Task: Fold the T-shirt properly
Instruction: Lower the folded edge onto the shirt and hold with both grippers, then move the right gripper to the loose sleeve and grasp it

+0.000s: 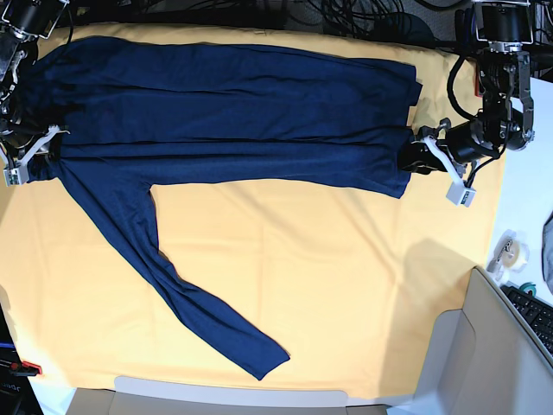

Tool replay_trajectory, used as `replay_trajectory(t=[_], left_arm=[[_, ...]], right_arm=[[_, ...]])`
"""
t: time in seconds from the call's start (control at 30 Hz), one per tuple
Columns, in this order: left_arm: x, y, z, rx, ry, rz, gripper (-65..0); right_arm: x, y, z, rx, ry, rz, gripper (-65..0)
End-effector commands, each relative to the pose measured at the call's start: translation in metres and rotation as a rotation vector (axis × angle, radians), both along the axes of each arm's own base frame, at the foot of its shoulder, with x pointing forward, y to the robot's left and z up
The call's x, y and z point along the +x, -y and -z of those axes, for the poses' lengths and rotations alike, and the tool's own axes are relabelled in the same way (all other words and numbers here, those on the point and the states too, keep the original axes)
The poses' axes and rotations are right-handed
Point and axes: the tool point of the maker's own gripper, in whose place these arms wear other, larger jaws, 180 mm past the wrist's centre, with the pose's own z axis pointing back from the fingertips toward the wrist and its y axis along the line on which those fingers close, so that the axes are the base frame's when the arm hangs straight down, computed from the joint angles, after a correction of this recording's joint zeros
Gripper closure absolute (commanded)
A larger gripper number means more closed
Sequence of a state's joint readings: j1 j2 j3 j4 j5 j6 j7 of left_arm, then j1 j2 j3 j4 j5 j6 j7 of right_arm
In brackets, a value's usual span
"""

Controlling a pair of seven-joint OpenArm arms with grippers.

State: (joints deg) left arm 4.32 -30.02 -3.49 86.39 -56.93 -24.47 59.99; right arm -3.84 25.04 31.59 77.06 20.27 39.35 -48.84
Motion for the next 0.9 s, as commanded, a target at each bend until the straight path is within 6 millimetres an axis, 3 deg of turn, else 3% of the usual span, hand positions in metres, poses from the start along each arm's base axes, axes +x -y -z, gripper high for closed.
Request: replay_trajectory(t=[0.0, 0.27, 0.4, 0.6, 0.7, 0.87], left_arm=[[0.010, -0.005, -0.014, 0.006, 0.049, -0.004, -22.3], [0.013, -0.014, -0.036, 0.020, 0.118, -0.027, -22.3], [0.015, -0.015, -0.043, 0.024, 0.140, -0.030, -22.3], [0.015, -0.015, -0.043, 0.022, 0.140, -0.030, -22.3], [0.015, -0.014, -0.043, 0.021, 0.140, -0.030, -22.3], [0.015, -0.014, -0.042, 0.020, 0.139, -0.029, -22.3]], right_arm=[[-0.011, 0.004, 0.007, -0.028, -0.074, -0.011, -22.3], [-0.006, 0.003, -0.003, -0.044, -0.045, -0.020, -22.3], [0.000, 0.007, -0.027, -0.075, 0.032, 0.007, -22.3], [0.019, 0.014, -0.086, -0.156, 0.200, 0.026, -22.3], [0.029, 0.012, -0.103, -0.175, 0.250, 0.019, -22.3], [0.044, 0.006, -0.112, -0.153, 0.297, 0.023, -22.7]])
